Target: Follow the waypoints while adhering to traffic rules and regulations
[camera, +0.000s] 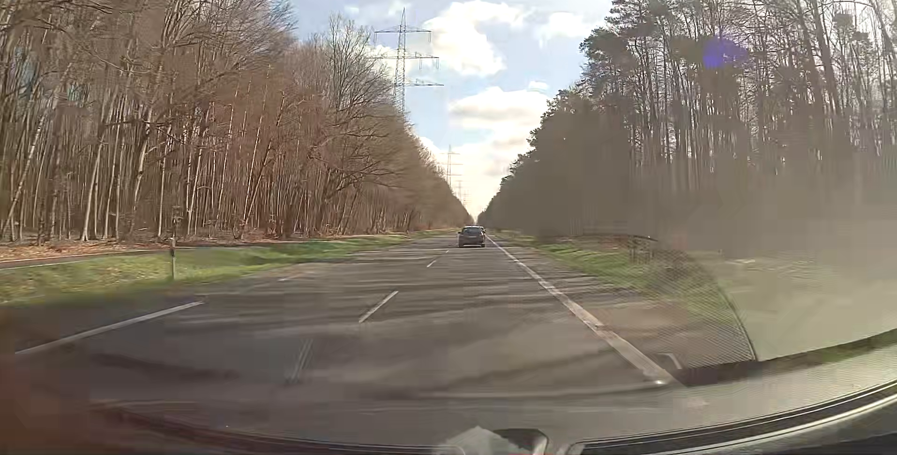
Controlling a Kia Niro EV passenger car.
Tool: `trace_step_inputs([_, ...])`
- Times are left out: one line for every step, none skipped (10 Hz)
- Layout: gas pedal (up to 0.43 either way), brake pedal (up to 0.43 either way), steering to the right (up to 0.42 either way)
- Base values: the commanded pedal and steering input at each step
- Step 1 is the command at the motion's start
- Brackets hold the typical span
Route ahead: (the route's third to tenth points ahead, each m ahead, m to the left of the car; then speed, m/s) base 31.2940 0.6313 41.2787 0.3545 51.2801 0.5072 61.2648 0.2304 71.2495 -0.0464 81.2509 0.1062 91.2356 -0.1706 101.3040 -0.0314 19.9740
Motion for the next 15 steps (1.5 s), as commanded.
trace_step_inputs([0.197, 0.000, 0.000])
trace_step_inputs([0.197, 0.000, 0.000])
trace_step_inputs([0.197, 0.000, 0.000])
trace_step_inputs([0.197, 0.000, 0.000])
trace_step_inputs([0.197, 0.000, 0.000])
trace_step_inputs([0.197, 0.000, 0.000])
trace_step_inputs([0.197, 0.000, 0.000])
trace_step_inputs([0.197, 0.000, 0.001])
trace_step_inputs([0.197, 0.000, 0.001])
trace_step_inputs([0.197, 0.000, 0.001])
trace_step_inputs([0.197, 0.000, 0.001])
trace_step_inputs([0.197, 0.000, 0.001])
trace_step_inputs([0.197, 0.000, 0.000])
trace_step_inputs([0.197, 0.000, 0.000])
trace_step_inputs([0.197, 0.000, 0.000])
